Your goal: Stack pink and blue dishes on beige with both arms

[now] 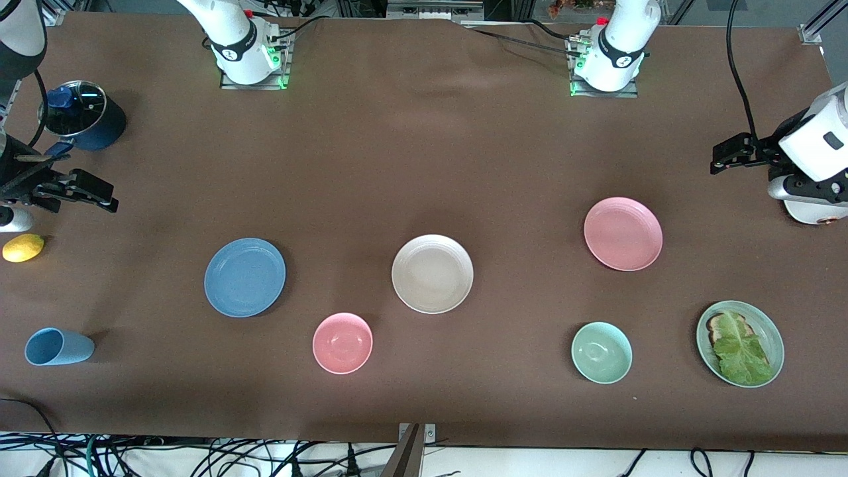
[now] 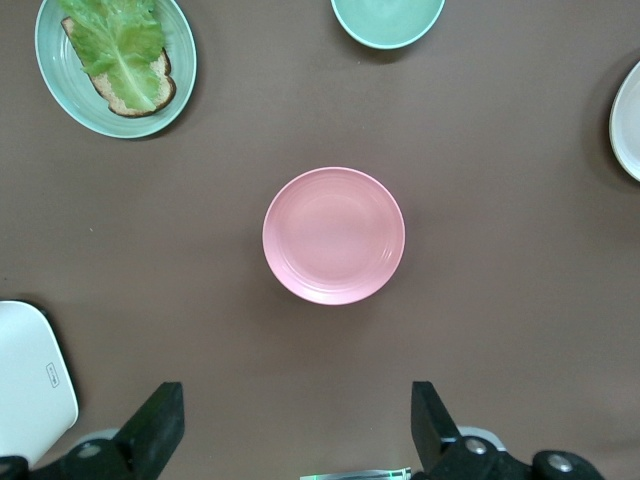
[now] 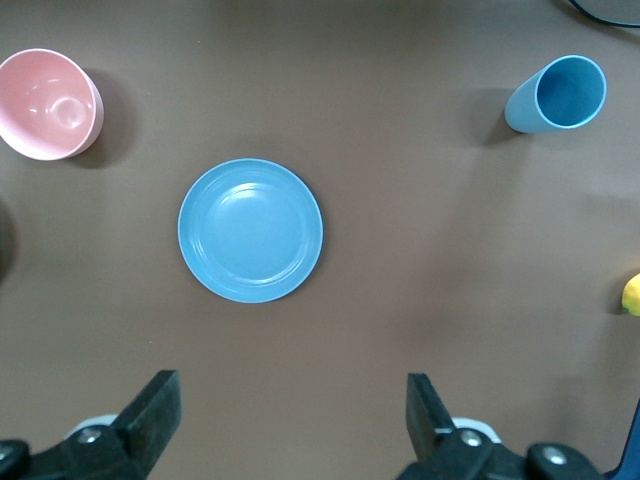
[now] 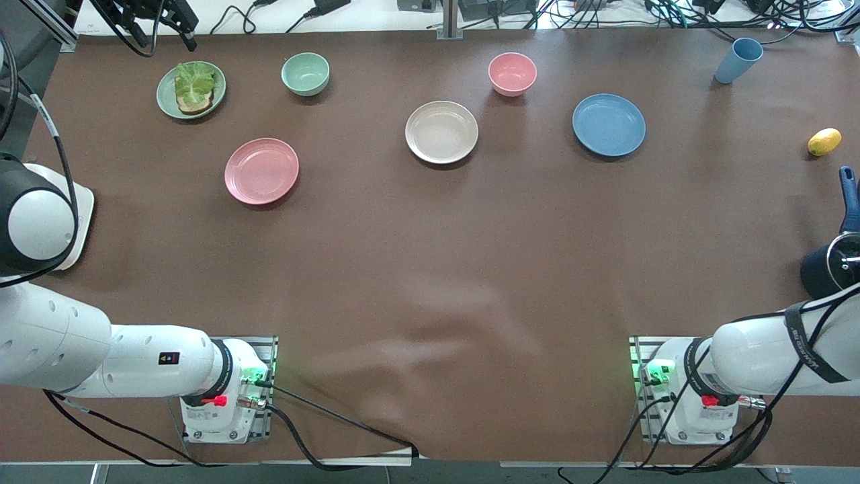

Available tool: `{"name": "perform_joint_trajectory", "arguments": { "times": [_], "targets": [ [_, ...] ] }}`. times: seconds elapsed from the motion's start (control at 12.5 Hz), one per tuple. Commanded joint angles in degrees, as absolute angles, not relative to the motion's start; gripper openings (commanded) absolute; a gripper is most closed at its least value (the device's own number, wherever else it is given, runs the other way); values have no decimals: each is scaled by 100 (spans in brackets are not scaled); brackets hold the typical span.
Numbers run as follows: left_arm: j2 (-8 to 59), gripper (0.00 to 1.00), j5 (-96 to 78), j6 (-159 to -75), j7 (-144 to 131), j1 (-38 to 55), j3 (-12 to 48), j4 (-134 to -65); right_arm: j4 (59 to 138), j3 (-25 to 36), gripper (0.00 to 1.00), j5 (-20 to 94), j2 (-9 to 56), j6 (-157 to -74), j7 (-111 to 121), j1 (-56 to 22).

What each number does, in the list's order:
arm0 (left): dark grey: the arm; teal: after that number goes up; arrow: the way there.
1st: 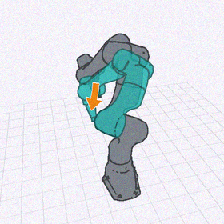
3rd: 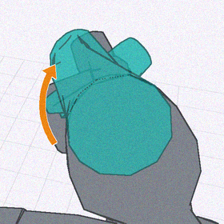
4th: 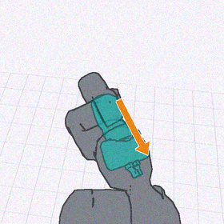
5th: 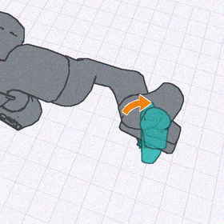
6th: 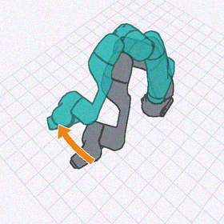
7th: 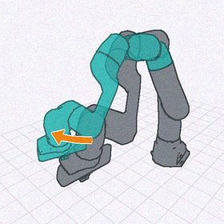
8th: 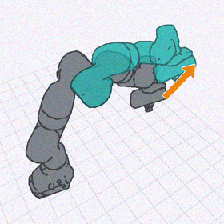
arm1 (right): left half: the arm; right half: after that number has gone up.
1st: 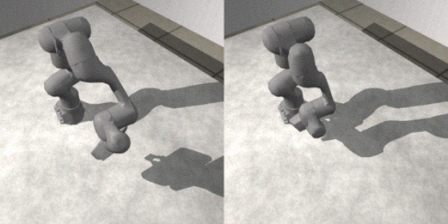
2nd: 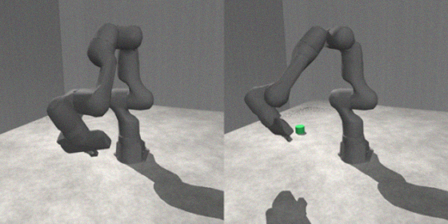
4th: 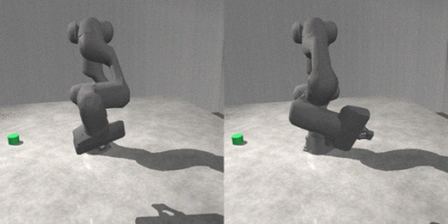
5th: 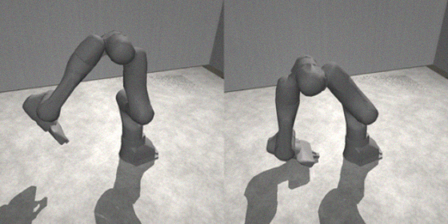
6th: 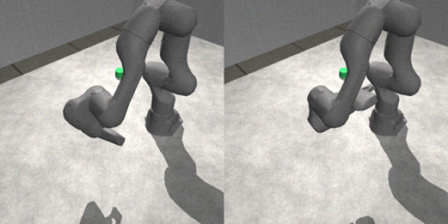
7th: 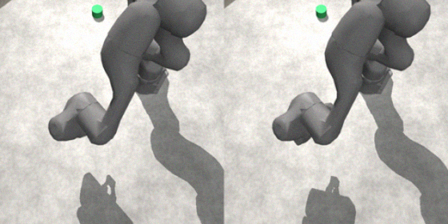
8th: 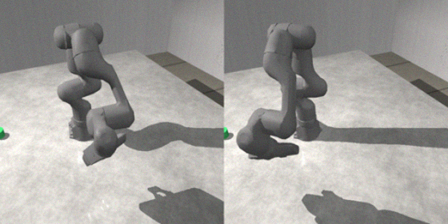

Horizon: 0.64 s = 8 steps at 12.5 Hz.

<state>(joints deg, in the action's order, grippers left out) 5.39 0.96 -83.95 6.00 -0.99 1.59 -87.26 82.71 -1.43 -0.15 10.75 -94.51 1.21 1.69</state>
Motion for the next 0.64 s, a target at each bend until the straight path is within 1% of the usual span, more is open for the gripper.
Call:
{"name": "perform_joint_trajectory", "arguments": {
  "times": [0.0, 0.56],
  "targets": [
    [439, 100, 184, -8367, 677, -123, 158, -8833, 8235, -158, 100, 0, 1055, -9387, 167, 193],
    [562, 100, 149, -8358, 668, -123, 149, -8851, 8235, -158, 100, 0, 1055, -9413, 150, 193]
  ]
}}
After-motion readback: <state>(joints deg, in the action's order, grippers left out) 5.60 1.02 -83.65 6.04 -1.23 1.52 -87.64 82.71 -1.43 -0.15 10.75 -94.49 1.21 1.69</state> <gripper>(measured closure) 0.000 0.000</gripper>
